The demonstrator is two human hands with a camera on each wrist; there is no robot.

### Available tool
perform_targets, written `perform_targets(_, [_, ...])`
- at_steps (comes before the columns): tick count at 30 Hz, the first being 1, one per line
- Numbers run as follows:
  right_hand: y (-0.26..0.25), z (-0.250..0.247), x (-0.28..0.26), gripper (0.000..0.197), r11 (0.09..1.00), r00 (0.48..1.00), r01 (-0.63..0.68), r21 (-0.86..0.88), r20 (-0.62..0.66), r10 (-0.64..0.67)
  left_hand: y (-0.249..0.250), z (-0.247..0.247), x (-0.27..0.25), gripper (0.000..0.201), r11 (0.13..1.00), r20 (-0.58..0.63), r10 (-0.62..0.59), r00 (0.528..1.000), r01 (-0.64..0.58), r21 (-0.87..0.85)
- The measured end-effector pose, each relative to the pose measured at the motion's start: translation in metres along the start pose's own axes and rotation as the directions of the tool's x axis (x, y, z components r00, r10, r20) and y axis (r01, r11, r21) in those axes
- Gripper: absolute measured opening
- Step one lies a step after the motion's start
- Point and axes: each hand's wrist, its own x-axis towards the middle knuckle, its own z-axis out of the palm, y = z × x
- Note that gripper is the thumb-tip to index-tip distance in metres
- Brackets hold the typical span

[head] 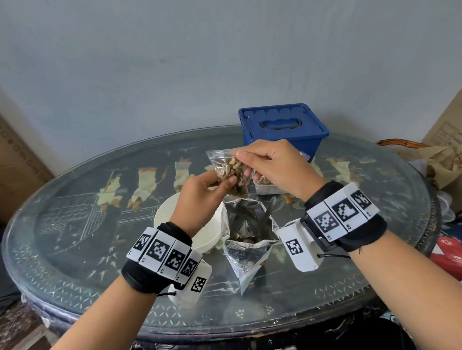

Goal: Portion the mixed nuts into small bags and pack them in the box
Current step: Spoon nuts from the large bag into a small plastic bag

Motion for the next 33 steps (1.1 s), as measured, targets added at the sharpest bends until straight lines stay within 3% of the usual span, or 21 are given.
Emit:
perform_targets(2, [0.002, -0.001, 0.001, 0.025, 1.0, 1.0, -0.002, -0.001, -0.022, 0.002, 0.003, -0.001, 0.0, 0.004, 1.0, 0.052, -0.012, 0.999, 0.012, 0.002])
perform_targets(5, [0.006, -0.009, 0.006, 0.024, 0.999, 0.998, -0.035, 0.04, -0.06, 0.037, 0.007, -0.005, 0.008, 0.038, 0.995, 0.084, -0.051, 0.995, 0.058, -0.084])
perform_targets(6, [0.008, -0.012, 0.009, 0.023, 0.997, 0.997, -0.04, 0.059, -0.063, 0.044, 0.008, -0.006, 0.013, 0.034, 0.993, 0.068, -0.048, 0.997, 0.055, -0.107])
perform_targets(8, [0.009, -0.018, 0.014, 0.019, 0.995, 0.997, -0.033, 0.09, -0.065, 0.039, 0.011, -0.009, 0.028, 0.009, 0.994, 0.032, -0.011, 0.999, 0.015, -0.11])
perform_targets(11, [0.013, -0.028, 0.023, 0.013, 0.988, 0.995, -0.034, 0.151, -0.09, 0.048, 0.017, -0.01, 0.055, 0.011, 0.996, 0.033, 0.016, 0.999, -0.013, -0.089])
perform_targets(17, [0.035, -0.052, 0.047, 0.011, 0.989, 0.986, -0.104, 0.106, -0.122, 0.117, 0.022, -0.003, 0.106, 0.007, 0.988, 0.171, 0.088, 0.981, -0.108, 0.109])
perform_targets(24, [0.084, -0.064, 0.067, 0.013, 0.959, 0.955, -0.259, 0.112, -0.116, 0.272, 0.003, 0.024, 0.156, 0.018, 0.909, 0.311, -0.006, 0.951, -0.124, 0.399])
perform_targets(33, [0.162, -0.051, 0.061, 0.012, 0.888, 0.878, -0.455, 0.062, -0.133, 0.459, -0.043, 0.077, 0.182, 0.022, 0.768, 0.536, -0.156, 0.83, -0.24, 0.594])
